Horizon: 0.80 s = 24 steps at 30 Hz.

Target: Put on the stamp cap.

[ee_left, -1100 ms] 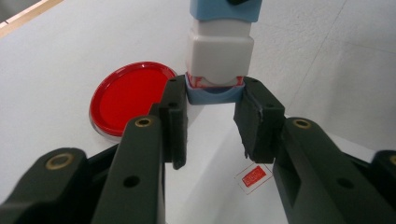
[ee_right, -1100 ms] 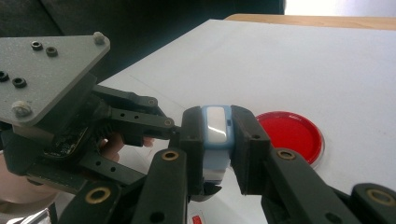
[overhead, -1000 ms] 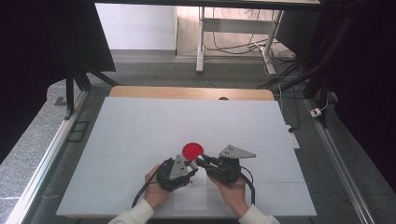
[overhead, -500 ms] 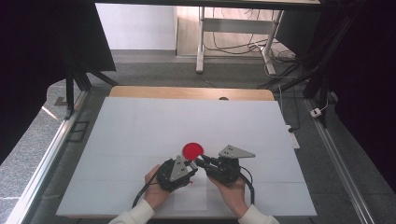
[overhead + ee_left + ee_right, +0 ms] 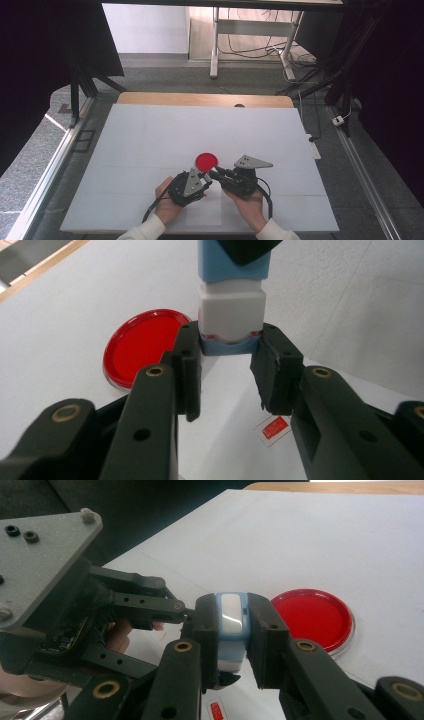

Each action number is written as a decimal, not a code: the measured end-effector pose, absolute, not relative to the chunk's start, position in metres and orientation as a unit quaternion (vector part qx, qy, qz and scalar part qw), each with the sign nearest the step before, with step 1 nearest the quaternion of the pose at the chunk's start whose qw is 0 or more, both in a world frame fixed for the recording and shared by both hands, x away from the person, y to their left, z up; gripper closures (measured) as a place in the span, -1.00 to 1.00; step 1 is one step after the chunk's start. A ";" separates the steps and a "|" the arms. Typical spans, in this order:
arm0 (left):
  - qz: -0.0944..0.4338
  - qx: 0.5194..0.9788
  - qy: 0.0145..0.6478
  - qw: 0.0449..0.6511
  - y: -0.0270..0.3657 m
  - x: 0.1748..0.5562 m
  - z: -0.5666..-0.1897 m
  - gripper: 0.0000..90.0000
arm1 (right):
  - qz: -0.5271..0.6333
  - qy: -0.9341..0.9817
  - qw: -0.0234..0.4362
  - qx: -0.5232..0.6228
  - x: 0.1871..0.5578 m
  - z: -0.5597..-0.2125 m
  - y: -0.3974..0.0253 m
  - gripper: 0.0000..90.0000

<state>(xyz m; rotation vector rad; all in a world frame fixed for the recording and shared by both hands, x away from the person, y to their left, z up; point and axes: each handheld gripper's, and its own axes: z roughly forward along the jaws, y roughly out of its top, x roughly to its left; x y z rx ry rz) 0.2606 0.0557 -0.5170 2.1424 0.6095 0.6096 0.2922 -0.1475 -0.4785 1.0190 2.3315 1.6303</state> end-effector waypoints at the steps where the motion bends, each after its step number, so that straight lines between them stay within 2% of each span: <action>1: 0.243 0.847 0.243 0.407 0.055 0.260 -0.517 0.46 | 0.538 0.771 0.058 0.337 0.292 -0.479 -0.148 0.67; 16: 0.260 0.838 0.243 0.414 0.056 0.257 -0.515 0.46 | 0.544 0.765 0.049 0.341 0.292 -0.479 -0.148 0.68; 24: 0.238 0.841 0.252 0.416 0.057 0.261 -0.518 0.45 | 0.547 0.763 0.053 0.341 0.292 -0.480 -0.149 0.67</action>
